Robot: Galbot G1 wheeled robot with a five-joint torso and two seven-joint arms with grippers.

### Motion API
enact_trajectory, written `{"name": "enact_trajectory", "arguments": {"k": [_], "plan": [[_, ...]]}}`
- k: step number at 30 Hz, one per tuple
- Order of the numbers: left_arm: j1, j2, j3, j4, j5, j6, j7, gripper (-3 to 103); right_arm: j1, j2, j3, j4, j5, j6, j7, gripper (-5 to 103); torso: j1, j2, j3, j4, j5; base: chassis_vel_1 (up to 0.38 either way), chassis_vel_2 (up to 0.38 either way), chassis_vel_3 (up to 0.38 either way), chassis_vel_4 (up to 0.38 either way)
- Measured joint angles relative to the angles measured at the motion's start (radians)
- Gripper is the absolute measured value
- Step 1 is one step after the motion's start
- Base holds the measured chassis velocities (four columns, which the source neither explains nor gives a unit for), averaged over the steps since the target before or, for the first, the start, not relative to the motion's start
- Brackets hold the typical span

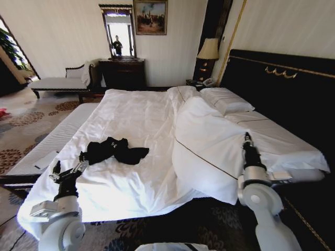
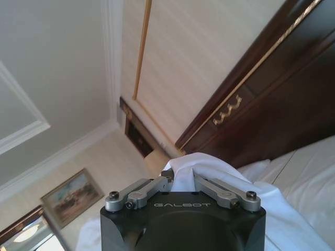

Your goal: Fold the clothes on the bed.

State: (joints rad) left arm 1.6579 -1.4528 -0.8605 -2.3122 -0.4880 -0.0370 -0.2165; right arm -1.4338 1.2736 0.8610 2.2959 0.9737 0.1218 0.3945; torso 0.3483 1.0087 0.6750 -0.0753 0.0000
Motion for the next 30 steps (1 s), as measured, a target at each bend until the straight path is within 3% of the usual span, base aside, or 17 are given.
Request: {"name": "enact_trajectory", "arguments": {"k": [10, 16, 28, 30], "plan": [[-0.009, 0.002, -0.001, 0.005, -0.003, -0.001, 0.000, 100, -0.158, 0.064, 0.191, 0.094, -0.115, 0.023, 0.094, 1, 0.000, 0.000, 0.000, 0.0001, 0.0000, 0.000, 0.000, 0.000, 0.000], [-0.013, 0.000, 0.007, 0.012, 0.004, -0.002, 0.000, 100, -0.255, 0.078, 0.301, 0.064, -0.159, 0.023, 0.171, 1, 0.000, 0.000, 0.000, 0.0002, 0.0002, 0.000, 0.000, 0.000, 0.000], [-0.004, -0.001, -0.001, -0.002, 0.006, -0.005, 0.001, 100, -0.322, 0.110, 0.257, -0.102, -0.209, 0.088, 0.255, 1, 0.000, 0.000, 0.000, 0.0001, 0.0000, 0.000, 0.000, 0.000, 0.000], [-0.006, -0.004, -0.001, -0.002, 0.006, -0.007, 0.001, 100, -0.339, 0.127, 0.223, -0.144, -0.266, 0.125, 0.265, 1, 0.000, 0.000, 0.000, 0.0001, 0.0000, 0.000, 0.000, 0.000, 0.000]]}}
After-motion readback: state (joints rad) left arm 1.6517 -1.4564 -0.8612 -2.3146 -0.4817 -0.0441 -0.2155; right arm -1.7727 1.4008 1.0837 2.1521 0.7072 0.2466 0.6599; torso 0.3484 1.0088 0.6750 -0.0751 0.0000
